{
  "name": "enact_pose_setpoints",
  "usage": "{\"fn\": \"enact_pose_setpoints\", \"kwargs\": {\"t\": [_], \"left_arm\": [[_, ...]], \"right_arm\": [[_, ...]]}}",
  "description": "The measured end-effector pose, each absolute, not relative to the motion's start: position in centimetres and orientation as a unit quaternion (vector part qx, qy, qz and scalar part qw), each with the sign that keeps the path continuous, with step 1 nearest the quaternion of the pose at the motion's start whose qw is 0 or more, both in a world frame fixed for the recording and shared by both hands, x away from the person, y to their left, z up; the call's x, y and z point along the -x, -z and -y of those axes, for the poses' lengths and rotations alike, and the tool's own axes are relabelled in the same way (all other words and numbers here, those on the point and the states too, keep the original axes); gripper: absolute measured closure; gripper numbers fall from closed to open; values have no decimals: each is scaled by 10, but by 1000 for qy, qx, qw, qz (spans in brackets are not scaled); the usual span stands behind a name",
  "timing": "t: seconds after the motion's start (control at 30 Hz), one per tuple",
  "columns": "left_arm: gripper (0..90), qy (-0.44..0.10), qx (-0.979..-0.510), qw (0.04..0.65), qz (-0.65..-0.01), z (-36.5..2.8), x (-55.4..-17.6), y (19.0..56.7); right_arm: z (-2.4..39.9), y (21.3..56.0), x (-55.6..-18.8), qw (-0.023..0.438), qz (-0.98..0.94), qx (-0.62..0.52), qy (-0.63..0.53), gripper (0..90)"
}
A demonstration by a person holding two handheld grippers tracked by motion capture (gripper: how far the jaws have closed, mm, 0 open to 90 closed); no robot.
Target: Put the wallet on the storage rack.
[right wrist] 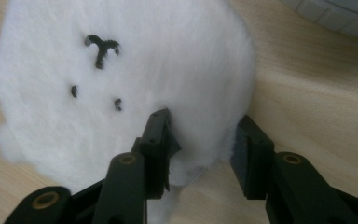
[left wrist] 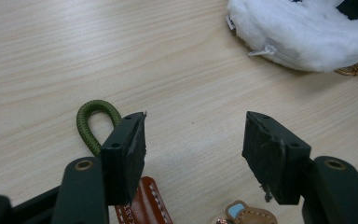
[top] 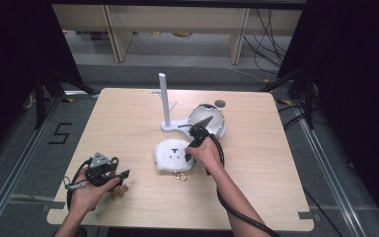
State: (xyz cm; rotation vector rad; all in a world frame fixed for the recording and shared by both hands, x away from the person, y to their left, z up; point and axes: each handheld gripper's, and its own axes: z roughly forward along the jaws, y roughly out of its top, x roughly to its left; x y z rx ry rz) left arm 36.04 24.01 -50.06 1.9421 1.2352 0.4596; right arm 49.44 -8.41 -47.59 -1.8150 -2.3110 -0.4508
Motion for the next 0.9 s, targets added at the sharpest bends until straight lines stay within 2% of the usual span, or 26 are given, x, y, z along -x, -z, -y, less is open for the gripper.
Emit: {"fn": "enact_pose_setpoints", "kwargs": {"t": [0.1,0.13,0.2,0.37,0.43,0.47,0.53,0.6,0.7,0.73,0.9], "left_arm": [[385,-180,-773,377,-478,-242,-360,500],[385,-181,-763,387,-485,-240,-361,501],[385,-181,-763,386,-485,-241,-361,501],[385,-179,-784,364,-469,-244,-361,500],[385,-178,-778,371,-474,-243,-361,501],[385,-178,-778,372,-474,-243,-360,501],[385,-179,-778,372,-474,-243,-360,501],[385,-181,-776,372,-476,-244,-360,501],[385,-182,-775,374,-476,-244,-360,501],[385,-183,-761,389,-485,-241,-360,502],[385,-182,-764,385,-484,-242,-360,503]], "right_arm": [[83,476,-495,94,768,614,152,674],[84,477,-496,97,771,611,154,717],[82,478,-496,96,767,615,158,746],[83,477,-496,97,782,596,155,781],[82,476,-496,100,781,596,157,785],[85,476,-496,84,803,567,161,793],[83,474,-495,90,796,577,159,796],[83,468,-490,70,803,567,171,799],[86,458,-486,70,813,550,178,799],[87,454,-484,67,812,550,184,800],[94,438,-478,30,824,531,194,800]]}}
